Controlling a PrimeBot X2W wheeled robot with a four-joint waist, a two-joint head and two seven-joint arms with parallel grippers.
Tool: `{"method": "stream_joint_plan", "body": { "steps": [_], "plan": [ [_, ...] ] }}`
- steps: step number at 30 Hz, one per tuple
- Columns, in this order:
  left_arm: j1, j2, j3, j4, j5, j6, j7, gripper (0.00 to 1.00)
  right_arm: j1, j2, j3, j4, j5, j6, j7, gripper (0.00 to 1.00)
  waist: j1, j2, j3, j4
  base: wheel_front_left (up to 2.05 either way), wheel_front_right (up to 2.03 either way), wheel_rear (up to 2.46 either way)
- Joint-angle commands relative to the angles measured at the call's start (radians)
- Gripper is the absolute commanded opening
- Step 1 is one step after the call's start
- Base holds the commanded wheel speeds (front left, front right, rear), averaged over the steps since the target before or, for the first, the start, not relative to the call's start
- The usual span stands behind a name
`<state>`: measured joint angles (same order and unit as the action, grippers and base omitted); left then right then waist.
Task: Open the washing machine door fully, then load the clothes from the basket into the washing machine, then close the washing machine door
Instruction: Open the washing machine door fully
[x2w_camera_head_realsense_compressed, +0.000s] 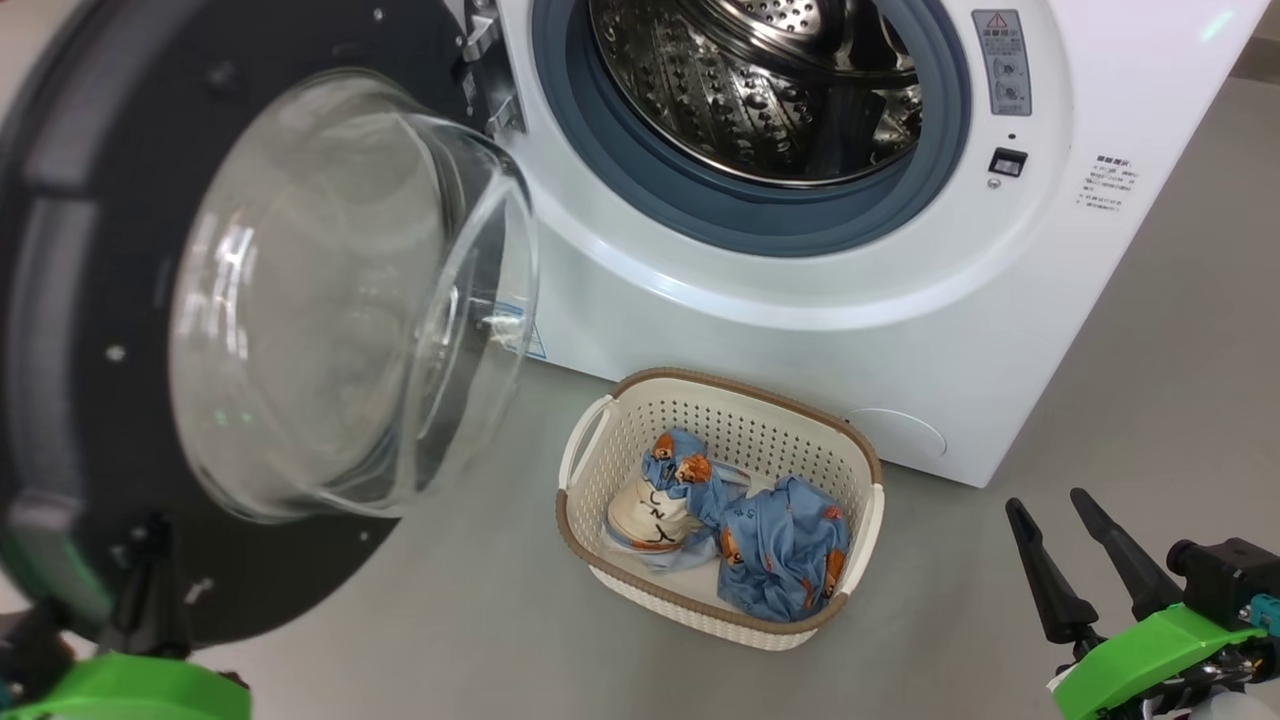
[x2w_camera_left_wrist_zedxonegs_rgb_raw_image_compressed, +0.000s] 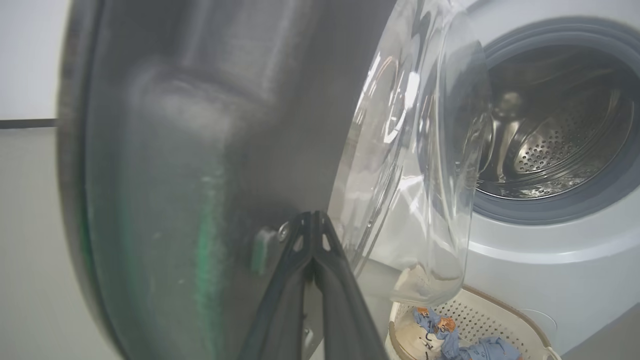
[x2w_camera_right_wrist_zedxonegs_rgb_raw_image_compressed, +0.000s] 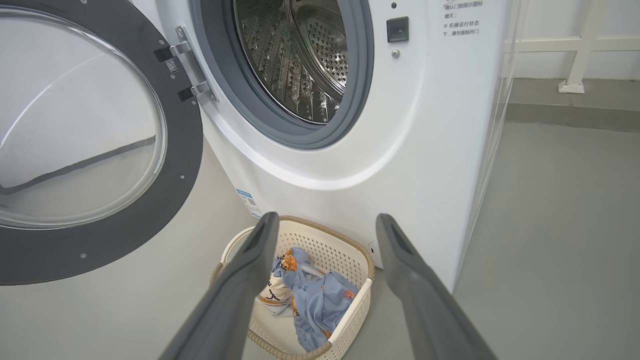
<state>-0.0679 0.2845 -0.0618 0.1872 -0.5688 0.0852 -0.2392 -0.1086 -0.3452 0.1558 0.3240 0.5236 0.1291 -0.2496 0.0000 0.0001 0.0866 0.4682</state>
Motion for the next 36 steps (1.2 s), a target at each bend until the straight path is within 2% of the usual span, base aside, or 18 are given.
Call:
{"method": "stream_joint_plan", "body": {
  "steps": [1, 12, 19, 26, 36],
  "plan": [
    [-0.056, 0.049, 0.060, -0.009, -0.003, 0.016, -0.011, 0.00, -0.029, -0.018, 0.023, -0.020, -0.009, 0.002, -0.012, 1.00, 0.0000, -0.0001, 0.002, -0.002, 0.00, 0.00, 0.00],
    [-0.180, 0.072, 0.147, 0.172, 0.010, -0.008, -0.022, 0.00, -0.050, -0.043, 0.038, -0.022, -0.007, 0.002, -0.012, 1.00, 0.0000, -0.0001, 0.041, -0.017, 0.00, 0.00, 0.00],
    [-0.256, 0.065, 0.242, 0.256, 0.058, -0.025, -0.022, 0.00, -0.072, -0.061, 0.046, -0.023, -0.009, 0.002, -0.012, 1.00, 0.0000, -0.0001, 0.081, -0.028, 0.00, 0.00, 0.00],
    [-0.334, 0.071, 0.353, 0.346, 0.107, -0.056, -0.022, 0.00, -0.097, -0.076, 0.060, -0.024, -0.011, 0.002, -0.012, 1.00, 0.0000, -0.0001, 0.120, -0.043, 0.00, 0.00, 0.00],
    [-0.464, 0.109, 0.486, 0.496, 0.189, -0.108, -0.022, 0.00, -0.155, -0.104, 0.084, -0.029, -0.016, 0.002, -0.012, 1.00, 0.0000, -0.0001, 0.192, -0.065, 0.00, 0.00, 0.00]
  ]
}}
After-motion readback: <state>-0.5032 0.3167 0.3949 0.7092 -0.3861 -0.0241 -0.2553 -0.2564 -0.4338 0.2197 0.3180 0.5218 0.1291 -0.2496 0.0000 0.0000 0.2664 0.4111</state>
